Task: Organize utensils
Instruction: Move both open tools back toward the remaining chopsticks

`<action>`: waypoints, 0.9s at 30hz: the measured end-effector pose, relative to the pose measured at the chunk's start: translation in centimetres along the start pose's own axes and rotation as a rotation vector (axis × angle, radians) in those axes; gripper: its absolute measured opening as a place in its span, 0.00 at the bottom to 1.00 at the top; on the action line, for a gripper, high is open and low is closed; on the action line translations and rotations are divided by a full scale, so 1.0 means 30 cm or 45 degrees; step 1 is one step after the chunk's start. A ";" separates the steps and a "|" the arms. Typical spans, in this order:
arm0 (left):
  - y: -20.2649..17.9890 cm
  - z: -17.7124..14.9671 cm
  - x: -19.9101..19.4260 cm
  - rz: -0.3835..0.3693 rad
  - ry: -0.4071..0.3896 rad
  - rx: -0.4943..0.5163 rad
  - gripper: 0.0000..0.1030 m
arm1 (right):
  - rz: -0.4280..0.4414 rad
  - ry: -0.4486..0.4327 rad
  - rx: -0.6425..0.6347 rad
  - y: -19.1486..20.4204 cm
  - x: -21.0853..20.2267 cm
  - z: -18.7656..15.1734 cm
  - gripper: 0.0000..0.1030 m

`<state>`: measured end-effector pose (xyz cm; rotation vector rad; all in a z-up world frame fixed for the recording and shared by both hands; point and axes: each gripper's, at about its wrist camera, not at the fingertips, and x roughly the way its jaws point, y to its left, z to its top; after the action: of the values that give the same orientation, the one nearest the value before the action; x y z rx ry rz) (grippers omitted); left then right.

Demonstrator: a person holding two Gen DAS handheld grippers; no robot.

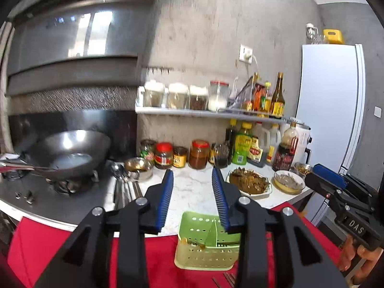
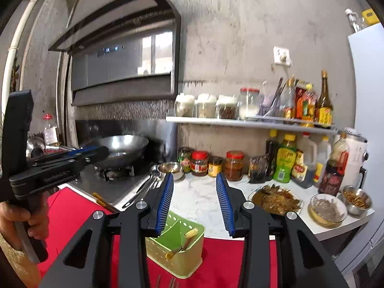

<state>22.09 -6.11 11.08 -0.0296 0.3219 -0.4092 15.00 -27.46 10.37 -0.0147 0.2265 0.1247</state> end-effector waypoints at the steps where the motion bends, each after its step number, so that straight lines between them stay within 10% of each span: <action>1: -0.006 0.000 -0.037 0.018 -0.007 0.007 0.33 | -0.008 -0.006 -0.002 -0.004 -0.032 0.001 0.38; 14: 0.030 -0.378 -0.370 0.294 0.223 -0.006 0.35 | -0.033 0.190 0.038 -0.023 -0.344 -0.322 0.38; 27: 0.046 -0.803 -0.447 0.286 0.568 -0.123 0.35 | 0.033 0.501 0.097 0.068 -0.416 -0.708 0.38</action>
<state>3.42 1.32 -7.87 0.0039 0.7777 -0.1727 -2.06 -27.55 -7.53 0.0401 0.6247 0.1382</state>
